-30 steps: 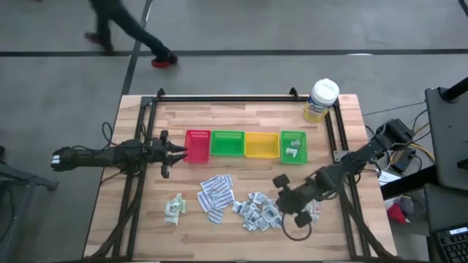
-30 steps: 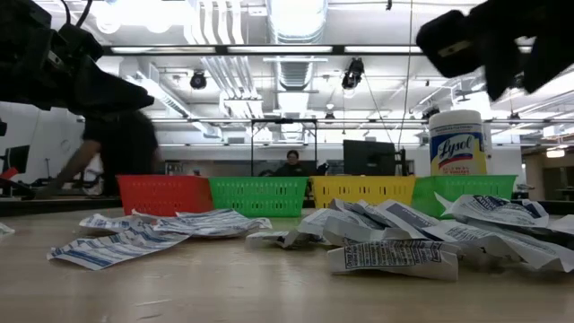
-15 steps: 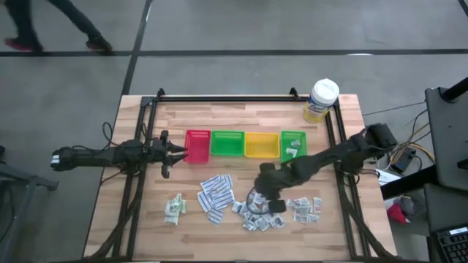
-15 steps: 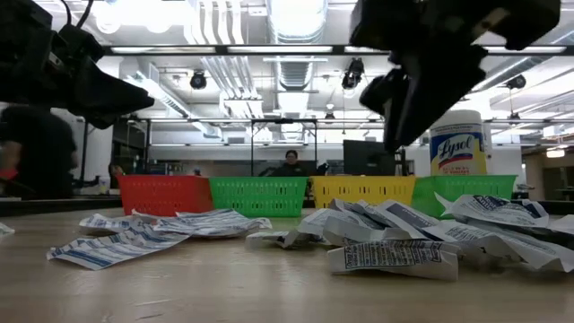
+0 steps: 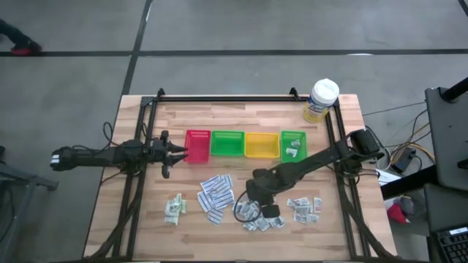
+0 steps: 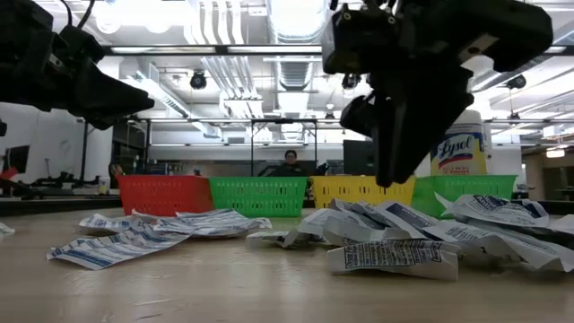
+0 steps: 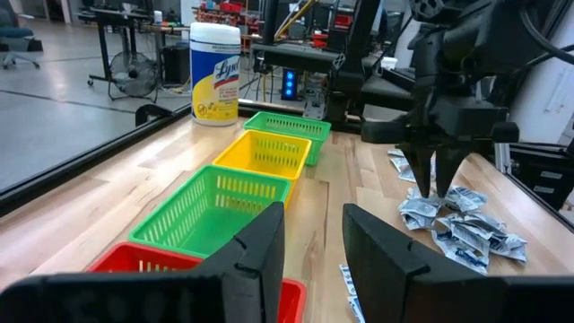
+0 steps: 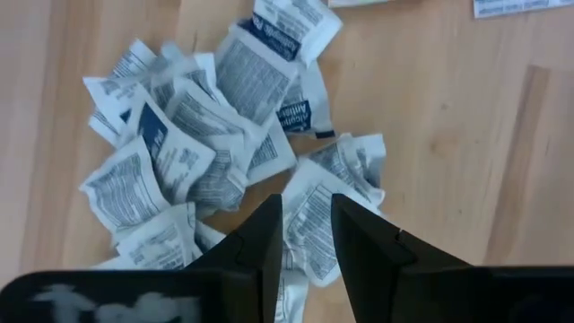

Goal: Pick & Place First Aid Supplies
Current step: Put the blue alcohol pad into the right green bin

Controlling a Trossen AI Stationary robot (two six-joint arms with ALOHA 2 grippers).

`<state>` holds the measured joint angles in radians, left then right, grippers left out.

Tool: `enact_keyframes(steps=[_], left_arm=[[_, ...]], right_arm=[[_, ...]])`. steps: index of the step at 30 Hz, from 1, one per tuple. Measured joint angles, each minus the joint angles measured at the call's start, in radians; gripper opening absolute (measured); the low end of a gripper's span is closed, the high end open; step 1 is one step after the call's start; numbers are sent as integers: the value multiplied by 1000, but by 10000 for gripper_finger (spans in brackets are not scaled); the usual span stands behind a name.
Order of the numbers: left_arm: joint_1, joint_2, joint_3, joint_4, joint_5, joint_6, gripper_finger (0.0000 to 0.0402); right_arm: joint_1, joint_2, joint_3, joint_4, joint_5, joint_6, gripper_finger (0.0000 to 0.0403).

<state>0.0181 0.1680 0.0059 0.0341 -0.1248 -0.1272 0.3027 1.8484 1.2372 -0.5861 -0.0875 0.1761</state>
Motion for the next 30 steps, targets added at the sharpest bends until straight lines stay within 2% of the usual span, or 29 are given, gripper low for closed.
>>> enact_keyframes(steps=[11, 21, 30], left_arm=[[0, 5, 0, 0, 0, 0, 113], [0, 11, 0, 1, -1, 1, 113], [0, 12, 0, 1, -1, 0, 113]], right_arm=[[0, 2, -11, -35, 12, 57, 105], [-10, 16, -19, -39, 91, 38, 88], [-16, 19, -48, -34, 91, 50, 89]])
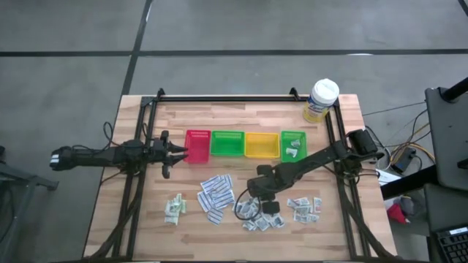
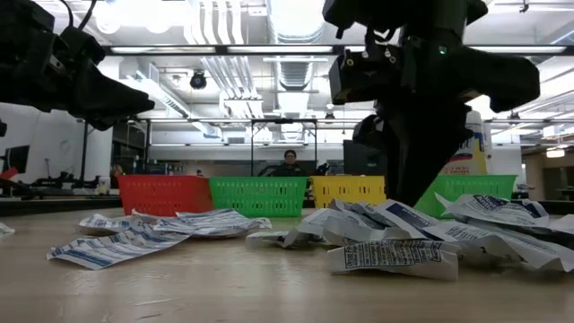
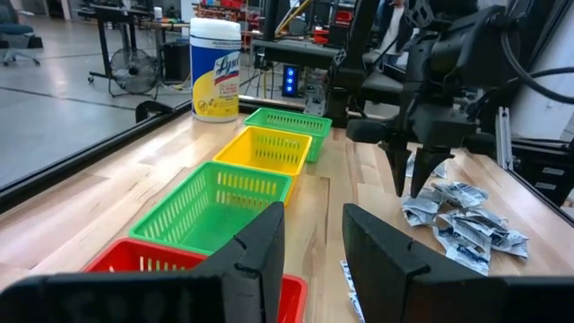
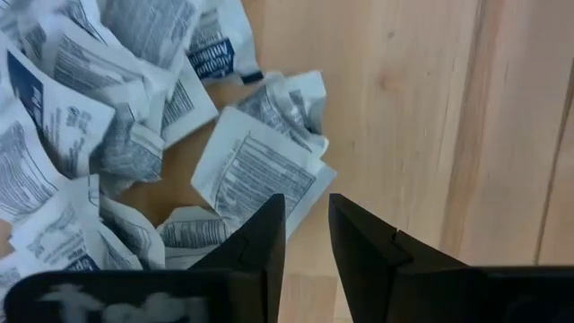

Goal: Pick & Place First Aid Supplies
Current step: Put the blue alcohol pad into the right green bin

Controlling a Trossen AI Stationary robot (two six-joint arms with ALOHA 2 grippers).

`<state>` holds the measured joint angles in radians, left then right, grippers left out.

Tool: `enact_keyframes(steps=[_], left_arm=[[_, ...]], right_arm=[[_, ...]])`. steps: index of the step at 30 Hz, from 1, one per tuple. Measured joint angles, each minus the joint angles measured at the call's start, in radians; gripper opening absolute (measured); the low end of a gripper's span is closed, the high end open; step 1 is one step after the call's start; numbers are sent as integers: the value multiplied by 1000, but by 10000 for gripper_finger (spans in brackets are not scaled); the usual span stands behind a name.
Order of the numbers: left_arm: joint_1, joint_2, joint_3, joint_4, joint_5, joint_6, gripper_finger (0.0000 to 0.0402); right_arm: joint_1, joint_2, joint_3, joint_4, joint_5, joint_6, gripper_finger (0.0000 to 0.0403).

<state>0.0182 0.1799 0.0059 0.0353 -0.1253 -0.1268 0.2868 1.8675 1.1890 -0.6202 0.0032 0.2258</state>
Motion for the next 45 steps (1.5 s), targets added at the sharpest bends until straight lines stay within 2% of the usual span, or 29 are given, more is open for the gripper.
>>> enact_keyframes(steps=[12, 20, 24, 33, 45], left_arm=[[0, 0, 0, 0, 0, 0, 113], [0, 0, 0, 0, 0, 0, 113], [0, 0, 0, 0, 0, 0, 113], [0, 0, 0, 1, 0, -3, 113], [0, 0, 0, 1, 0, -4, 113]], right_arm=[[0, 0, -33, 29, 9, 9, 92], [-4, 0, -33, 24, 126, -3, 84], [-21, 0, -33, 16, 128, -17, 87], [-6, -35, -19, -19, -42, 8, 101], [14, 14, -20, 24, -16, 45, 95]])
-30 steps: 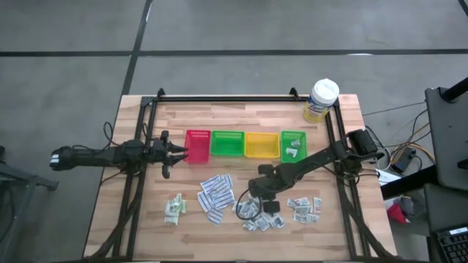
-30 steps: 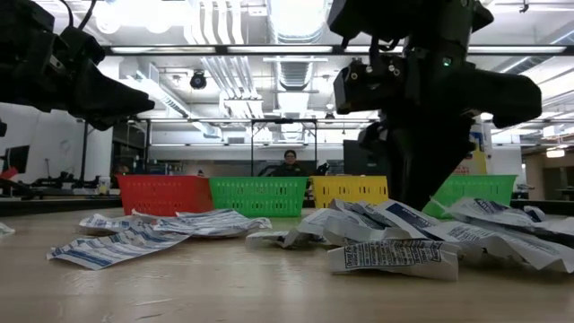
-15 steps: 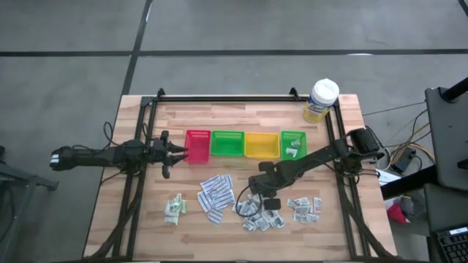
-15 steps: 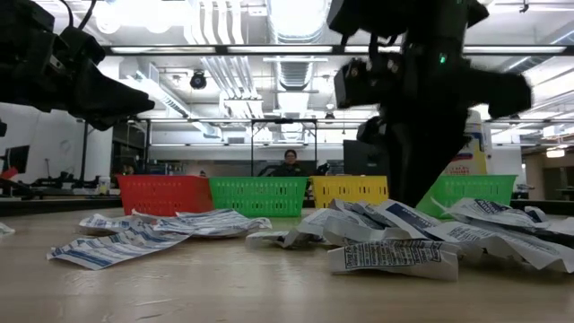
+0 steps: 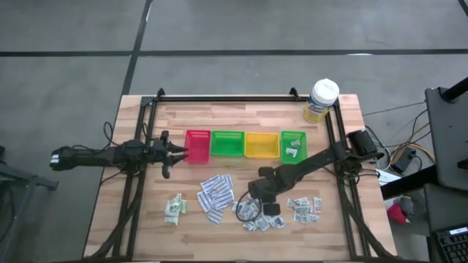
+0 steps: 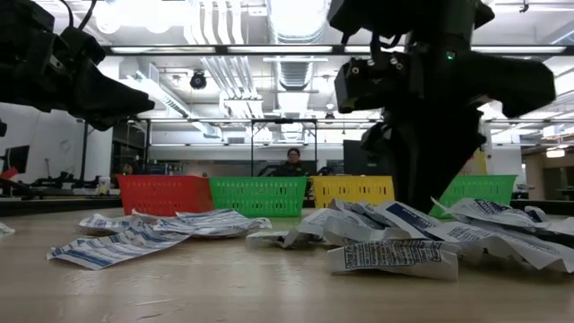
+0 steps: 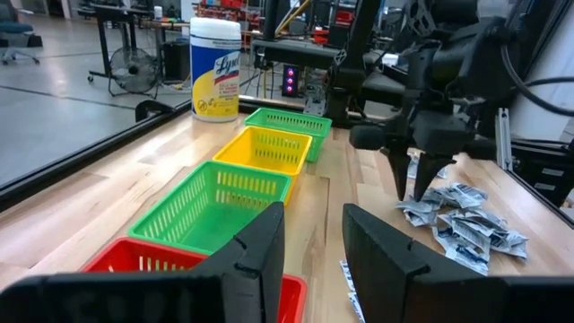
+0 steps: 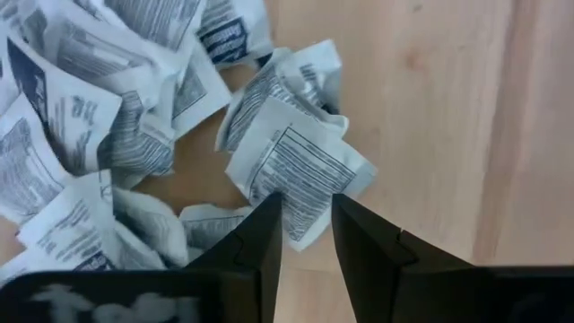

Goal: Pick & Place First Aid Supplies
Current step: Put the blue alcohol pad into the right green bin

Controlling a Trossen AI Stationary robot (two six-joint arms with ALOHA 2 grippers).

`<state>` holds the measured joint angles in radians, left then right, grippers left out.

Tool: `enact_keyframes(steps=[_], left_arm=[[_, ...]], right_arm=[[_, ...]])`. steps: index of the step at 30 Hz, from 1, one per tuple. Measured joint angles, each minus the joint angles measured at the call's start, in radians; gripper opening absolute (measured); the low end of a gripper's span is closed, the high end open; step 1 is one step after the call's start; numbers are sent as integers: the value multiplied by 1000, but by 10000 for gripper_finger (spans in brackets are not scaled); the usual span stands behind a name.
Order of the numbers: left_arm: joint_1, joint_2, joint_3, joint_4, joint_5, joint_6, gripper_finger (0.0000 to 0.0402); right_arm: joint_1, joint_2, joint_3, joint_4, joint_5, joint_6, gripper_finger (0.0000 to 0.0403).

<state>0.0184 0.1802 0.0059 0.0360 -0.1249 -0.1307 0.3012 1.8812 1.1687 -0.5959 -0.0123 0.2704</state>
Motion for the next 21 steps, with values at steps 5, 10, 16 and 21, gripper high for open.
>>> enact_keyframes(steps=[5, 10, 16, 21], left_arm=[[0, 1, 0, 0, 0, 0, 113], [0, 2, 0, 0, 0, 0, 113], [0, 2, 0, 0, 0, 0, 113], [0, 2, 0, 0, 0, 0, 113]], right_arm=[[-2, 2, -3, -8, 63, -1, 97], [-2, 2, -8, -28, 80, -1, 96], [-7, 2, -19, -63, 95, -1, 89], [-7, 1, -31, -60, 95, -1, 91]])
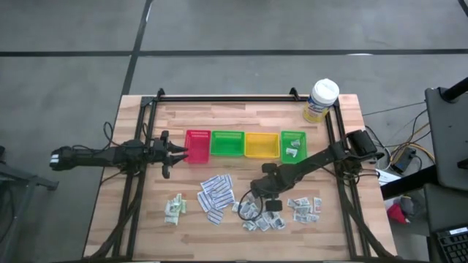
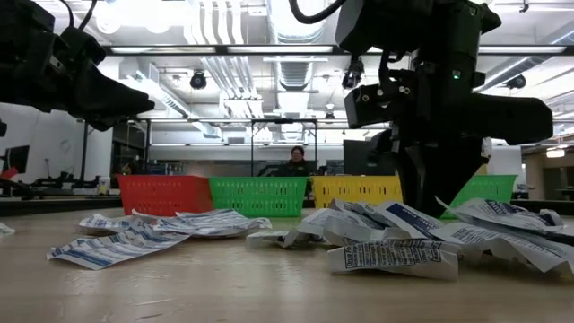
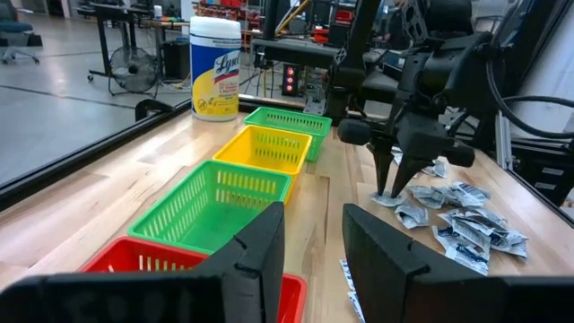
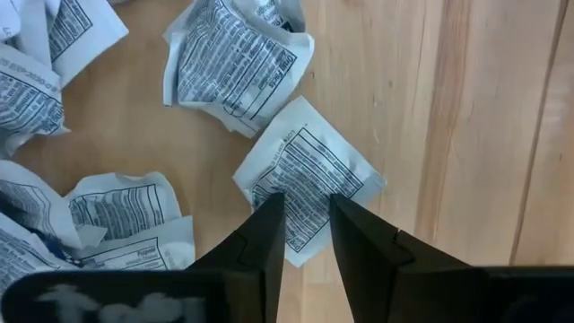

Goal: Pick & Place First Aid Supplies
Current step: Put the blue alcohol pad into the right green bin

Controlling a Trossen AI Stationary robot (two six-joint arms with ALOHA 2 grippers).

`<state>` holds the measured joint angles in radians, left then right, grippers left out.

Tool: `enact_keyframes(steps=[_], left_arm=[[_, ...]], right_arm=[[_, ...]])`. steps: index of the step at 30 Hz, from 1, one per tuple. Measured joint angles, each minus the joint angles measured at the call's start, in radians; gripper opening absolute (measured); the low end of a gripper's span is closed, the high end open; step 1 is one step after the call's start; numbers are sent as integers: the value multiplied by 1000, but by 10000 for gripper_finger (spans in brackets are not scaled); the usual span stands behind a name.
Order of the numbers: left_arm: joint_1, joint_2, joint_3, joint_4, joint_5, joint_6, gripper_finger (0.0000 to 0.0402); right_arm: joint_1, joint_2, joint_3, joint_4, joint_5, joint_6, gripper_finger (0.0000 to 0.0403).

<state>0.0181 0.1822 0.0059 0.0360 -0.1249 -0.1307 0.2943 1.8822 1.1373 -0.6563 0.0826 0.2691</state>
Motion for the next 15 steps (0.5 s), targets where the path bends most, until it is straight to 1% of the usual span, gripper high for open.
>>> enact_keyframes(steps=[15], left_arm=[[0, 0, 0, 0, 0, 0, 113]], right_arm=[[0, -22, 1, -69, 0, 28, 99]])
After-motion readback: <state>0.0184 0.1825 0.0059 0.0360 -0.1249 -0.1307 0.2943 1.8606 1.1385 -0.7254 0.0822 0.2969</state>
